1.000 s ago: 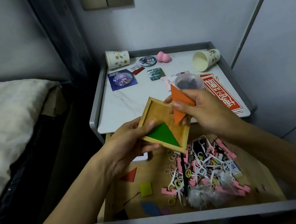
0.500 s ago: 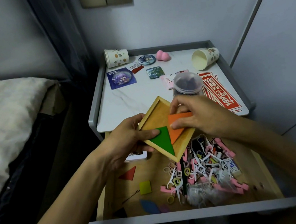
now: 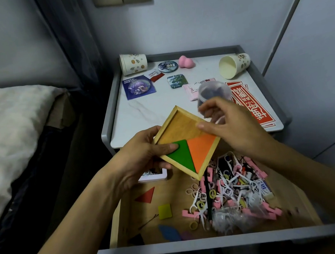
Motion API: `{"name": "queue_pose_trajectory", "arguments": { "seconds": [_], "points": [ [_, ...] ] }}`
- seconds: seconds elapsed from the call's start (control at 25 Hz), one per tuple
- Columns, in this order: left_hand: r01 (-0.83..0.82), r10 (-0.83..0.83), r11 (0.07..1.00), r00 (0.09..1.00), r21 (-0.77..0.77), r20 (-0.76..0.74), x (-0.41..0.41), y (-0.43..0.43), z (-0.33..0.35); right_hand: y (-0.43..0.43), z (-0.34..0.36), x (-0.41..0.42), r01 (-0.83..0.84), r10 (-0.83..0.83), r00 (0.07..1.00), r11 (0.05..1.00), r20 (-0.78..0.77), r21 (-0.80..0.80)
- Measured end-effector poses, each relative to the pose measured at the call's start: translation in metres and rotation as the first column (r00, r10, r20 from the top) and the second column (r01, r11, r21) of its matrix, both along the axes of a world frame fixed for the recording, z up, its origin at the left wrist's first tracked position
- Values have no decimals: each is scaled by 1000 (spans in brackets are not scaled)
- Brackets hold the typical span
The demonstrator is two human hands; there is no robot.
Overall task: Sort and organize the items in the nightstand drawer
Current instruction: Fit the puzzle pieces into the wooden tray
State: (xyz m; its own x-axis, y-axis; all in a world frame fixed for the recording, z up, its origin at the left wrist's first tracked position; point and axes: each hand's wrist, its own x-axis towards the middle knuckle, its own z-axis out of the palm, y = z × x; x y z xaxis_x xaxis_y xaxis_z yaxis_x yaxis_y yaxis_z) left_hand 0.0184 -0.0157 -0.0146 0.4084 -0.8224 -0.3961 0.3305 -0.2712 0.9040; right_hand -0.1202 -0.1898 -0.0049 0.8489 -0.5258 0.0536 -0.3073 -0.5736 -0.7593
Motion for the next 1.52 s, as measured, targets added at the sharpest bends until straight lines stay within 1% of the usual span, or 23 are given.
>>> {"name": "queue_pose_trajectory", "arguments": {
  "seconds": [0.08,0.12,0.16,0.32,0.52,0.72,0.8,0.88,0.96,1.04,1.16,1.32,1.52],
  "points": [
    [3,-3,1000,1000,-1,6,1,1,0,0,-1,-1,0,24,995,970,-98,241],
    [7,-7,1000,1000,4,17,2,2,0,1,-3,-1,-6,48,990,955,-135,297],
    [12,-12,1000,1000,10,27,2,2,-1,2,-3,-2,-7,57,987,947,-148,320],
    [12,-13,1000,999,12,39,3,3,-1,5,-1,-1,8,40,992,924,-118,382],
    [1,-2,1000,999,20,53,4,4,0,8,3,0,5,60,989,904,-139,427],
    [-44,42,999,996,30,77,4,7,5,6,7,0,6,95,981,853,-167,522],
    [-121,121,993,992,15,33,4,7,5,9,5,1,30,54,989,843,-139,537],
    [-258,257,966,965,-12,-55,3,5,4,13,5,3,61,-21,997,823,-76,565],
    [-308,305,951,948,-18,-89,-3,3,3,16,4,6,76,-84,996,801,-14,594],
    [-293,292,956,955,-11,-60,-12,0,0,20,2,9,78,-109,994,796,16,600],
    [-309,309,951,951,-5,0,-16,-2,-3,24,-1,12,47,-79,996,801,28,597],
    [-327,326,944,944,-33,-42,-11,1,1,23,3,13,-3,-27,999,763,36,647],
    [-314,310,948,948,-53,-67,-10,3,0,25,3,14,-7,-18,999,762,31,648]
  ]
}}
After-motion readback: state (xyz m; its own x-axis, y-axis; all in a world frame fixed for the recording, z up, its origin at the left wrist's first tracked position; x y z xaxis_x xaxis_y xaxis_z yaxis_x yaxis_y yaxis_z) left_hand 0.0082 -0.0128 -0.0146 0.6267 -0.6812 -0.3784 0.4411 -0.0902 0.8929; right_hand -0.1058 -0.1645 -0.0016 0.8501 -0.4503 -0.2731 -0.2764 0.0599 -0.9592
